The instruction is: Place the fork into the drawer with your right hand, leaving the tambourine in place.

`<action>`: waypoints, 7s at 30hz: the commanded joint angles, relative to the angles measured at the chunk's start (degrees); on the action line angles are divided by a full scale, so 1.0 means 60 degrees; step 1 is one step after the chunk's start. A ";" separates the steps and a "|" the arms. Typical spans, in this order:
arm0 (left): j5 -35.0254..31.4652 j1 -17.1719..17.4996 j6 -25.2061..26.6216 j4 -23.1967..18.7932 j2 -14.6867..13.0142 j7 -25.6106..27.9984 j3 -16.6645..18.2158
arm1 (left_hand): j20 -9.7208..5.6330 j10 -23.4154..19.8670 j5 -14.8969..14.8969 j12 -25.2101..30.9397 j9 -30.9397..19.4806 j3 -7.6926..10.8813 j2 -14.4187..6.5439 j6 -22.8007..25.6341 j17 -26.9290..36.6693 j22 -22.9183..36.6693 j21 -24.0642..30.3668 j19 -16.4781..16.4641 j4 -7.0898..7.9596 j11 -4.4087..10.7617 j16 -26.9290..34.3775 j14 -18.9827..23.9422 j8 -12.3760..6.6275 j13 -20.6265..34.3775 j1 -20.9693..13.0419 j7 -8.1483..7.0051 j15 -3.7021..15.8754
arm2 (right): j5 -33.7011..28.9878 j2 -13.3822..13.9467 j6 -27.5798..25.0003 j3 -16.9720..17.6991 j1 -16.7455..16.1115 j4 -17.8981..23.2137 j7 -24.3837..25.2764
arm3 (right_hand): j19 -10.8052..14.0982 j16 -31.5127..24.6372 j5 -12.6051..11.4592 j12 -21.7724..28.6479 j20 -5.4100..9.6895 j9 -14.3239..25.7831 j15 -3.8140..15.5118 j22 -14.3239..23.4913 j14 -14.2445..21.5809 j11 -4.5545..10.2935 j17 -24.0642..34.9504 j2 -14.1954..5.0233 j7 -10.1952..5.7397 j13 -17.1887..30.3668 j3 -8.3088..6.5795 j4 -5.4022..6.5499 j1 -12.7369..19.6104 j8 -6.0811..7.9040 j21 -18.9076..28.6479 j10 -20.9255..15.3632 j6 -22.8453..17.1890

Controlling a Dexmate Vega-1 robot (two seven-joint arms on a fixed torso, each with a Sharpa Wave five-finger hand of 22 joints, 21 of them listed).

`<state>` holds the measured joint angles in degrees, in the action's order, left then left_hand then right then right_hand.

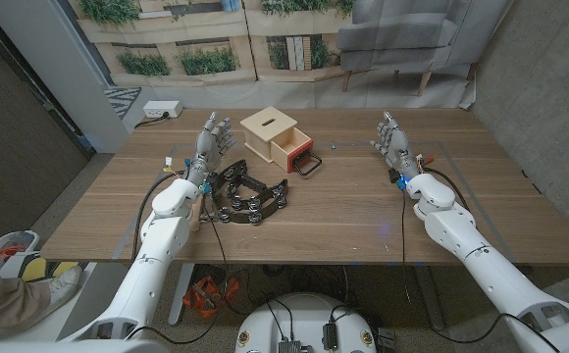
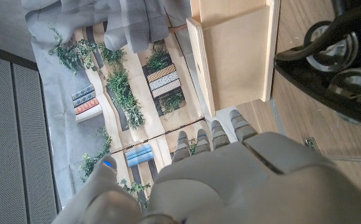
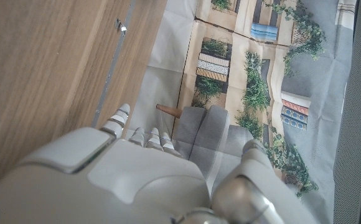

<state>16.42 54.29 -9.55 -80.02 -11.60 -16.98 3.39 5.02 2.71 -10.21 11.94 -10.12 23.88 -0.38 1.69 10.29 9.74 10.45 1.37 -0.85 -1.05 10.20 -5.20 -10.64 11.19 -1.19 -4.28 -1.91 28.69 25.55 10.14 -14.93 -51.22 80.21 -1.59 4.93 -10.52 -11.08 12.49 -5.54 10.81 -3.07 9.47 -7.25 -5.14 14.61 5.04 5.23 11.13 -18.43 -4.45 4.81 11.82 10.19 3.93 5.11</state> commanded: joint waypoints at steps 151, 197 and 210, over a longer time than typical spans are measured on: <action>-0.1866 0.0406 0.0104 -0.0947 -0.0302 -0.0113 -0.0069 | -0.0027 -0.0007 -0.0026 0.0070 -0.0038 0.0029 -0.0105 0.0370 0.0006 0.0048 0.0085 0.0156 -0.0135 -0.0122 0.0063 -0.0335 -0.0055 0.0019 -0.0222 0.0016 -0.0039 | -0.4039 0.2904 -0.6400 -0.1563 -0.0463 0.4824 0.5257 | 0.1134 -0.0417 0.0152 0.0184 0.0278 0.0121 0.1167 0.0066 0.1343 0.1411 -0.0415 -0.1176 -0.1369 0.0154 -0.0417 -0.0683 0.2210 0.0259 0.0145 -0.2839 -0.2562; -0.1867 0.0321 0.0275 -0.0933 -0.0382 -0.0275 -0.0151 | -0.0038 -0.0009 -0.0018 0.0072 -0.0037 0.0045 -0.0147 0.0394 0.0005 0.0049 0.0081 0.0198 -0.0189 -0.0139 0.0057 -0.0373 -0.0035 0.0019 -0.0260 0.0035 -0.0058 | -0.4339 0.2434 -0.7521 -0.1464 -0.0603 0.4926 0.6189 | 0.1669 -0.0624 0.0164 0.0275 0.0181 0.0115 0.0837 0.0061 0.2080 0.0514 -0.0446 -0.1019 -0.0615 0.0175 -0.0196 -0.0663 0.2399 0.0304 0.0232 -0.3694 -0.3177; -0.1833 0.0037 0.0228 -0.0608 -0.0456 -0.0450 -0.0184 | -0.0036 -0.0010 -0.0016 0.0073 -0.0037 0.0043 -0.0150 0.0400 0.0006 0.0049 0.0075 0.0222 -0.0198 -0.0144 0.0059 -0.0378 -0.0034 0.0019 -0.0260 0.0036 -0.0063 | -0.4761 0.2177 -0.8183 -0.1937 -0.0062 0.4549 0.6374 | 0.2112 -0.0754 0.0149 0.0329 0.0145 0.0101 0.0812 0.0069 0.2469 0.0332 -0.0401 -0.0981 -0.0318 0.0167 -0.0115 -0.0646 0.2427 0.0343 0.0334 -0.4030 -0.3471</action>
<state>5.35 55.97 -7.74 -85.33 -13.93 -18.86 2.48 4.71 2.52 -10.20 11.94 -10.24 24.02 -1.12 3.84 10.14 9.72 10.45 2.09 -1.65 -1.65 10.19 -6.80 -10.62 11.22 -2.38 -4.19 -2.35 1.92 39.94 -36.00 -24.58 -53.90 109.09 35.61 16.95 -14.52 -10.18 14.29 -4.84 11.32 1.74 9.75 6.82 -3.07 11.88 -0.91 2.98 11.86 -19.28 -8.47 19.21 13.47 11.71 -19.86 -15.56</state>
